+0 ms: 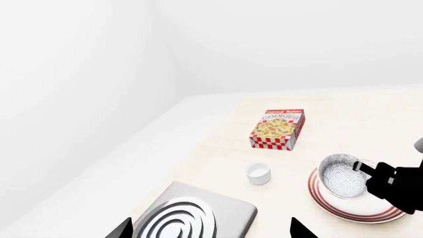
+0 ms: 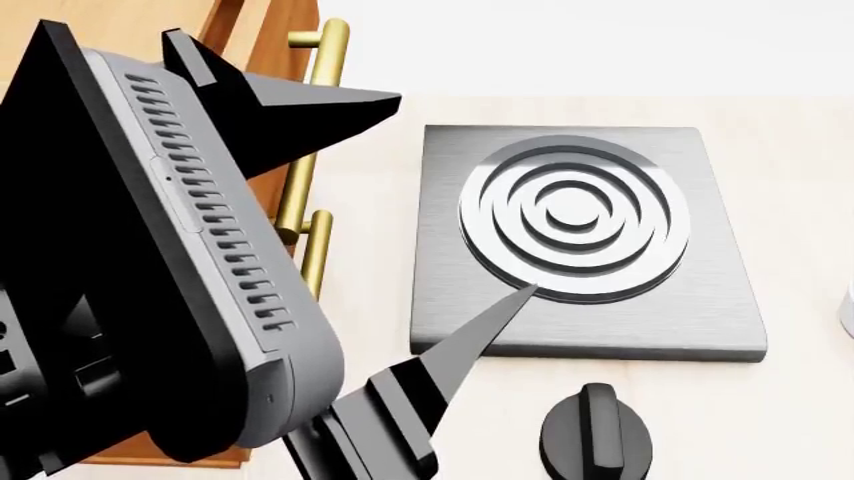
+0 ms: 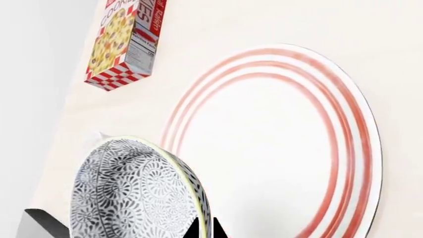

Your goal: Pick the akita bowl on the wooden cabinet and place it on the plate.

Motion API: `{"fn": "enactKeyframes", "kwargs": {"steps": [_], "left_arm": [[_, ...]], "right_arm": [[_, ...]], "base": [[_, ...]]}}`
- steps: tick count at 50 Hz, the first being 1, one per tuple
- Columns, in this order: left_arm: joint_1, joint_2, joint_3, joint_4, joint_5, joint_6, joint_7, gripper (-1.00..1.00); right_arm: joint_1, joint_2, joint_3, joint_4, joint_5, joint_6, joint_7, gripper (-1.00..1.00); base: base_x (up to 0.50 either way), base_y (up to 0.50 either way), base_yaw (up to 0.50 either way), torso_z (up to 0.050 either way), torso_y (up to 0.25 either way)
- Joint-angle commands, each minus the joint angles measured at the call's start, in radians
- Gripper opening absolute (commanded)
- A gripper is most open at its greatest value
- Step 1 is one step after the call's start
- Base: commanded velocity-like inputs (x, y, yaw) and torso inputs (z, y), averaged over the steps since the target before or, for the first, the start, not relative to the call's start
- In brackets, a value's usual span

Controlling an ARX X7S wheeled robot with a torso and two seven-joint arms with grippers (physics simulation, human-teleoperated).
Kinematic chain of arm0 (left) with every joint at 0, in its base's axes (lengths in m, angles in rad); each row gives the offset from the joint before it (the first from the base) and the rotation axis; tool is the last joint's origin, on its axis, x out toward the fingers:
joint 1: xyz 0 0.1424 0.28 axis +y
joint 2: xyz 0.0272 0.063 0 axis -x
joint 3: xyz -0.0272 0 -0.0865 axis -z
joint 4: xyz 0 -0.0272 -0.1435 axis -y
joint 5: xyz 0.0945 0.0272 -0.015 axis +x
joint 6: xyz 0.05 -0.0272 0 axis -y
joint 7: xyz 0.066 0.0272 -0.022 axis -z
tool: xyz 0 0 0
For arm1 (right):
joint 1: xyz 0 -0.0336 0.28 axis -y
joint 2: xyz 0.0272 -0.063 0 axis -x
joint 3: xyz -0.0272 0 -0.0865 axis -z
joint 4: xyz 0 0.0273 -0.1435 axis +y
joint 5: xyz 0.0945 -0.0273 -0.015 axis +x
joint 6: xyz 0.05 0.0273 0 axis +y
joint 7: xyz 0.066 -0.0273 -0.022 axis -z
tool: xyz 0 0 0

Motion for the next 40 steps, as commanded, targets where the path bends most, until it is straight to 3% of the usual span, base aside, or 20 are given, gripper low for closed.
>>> {"fn": "enactKeyframes", "kwargs": {"steps": [1, 21, 40], "left_arm": [[0.003, 0.001, 0.001, -0.002, 0.003, 0.001, 0.003, 1.00], [0.003, 0.001, 0.003, -0.006, 0.005, -0.001, 0.005, 1.00], [0.009, 0.000, 0.006, -0.008, 0.010, 0.001, 0.006, 1.00]], "right_arm": [[0.045, 0.004, -0.024, 0.060, -0.024, 0.023, -0.009, -1.00], [0.088, -0.012, -0.055, 0.171, -0.025, 0.044, -0.052, -1.00], [0.083, 0.008, -0.034, 0.135, -0.053, 0.030, -0.054, -1.00]], "base": [[0.00, 0.00, 0.00, 0.000, 0.000], [0.00, 0.00, 0.00, 0.000, 0.001], [0.00, 0.00, 0.00, 0.001, 0.000]]}}
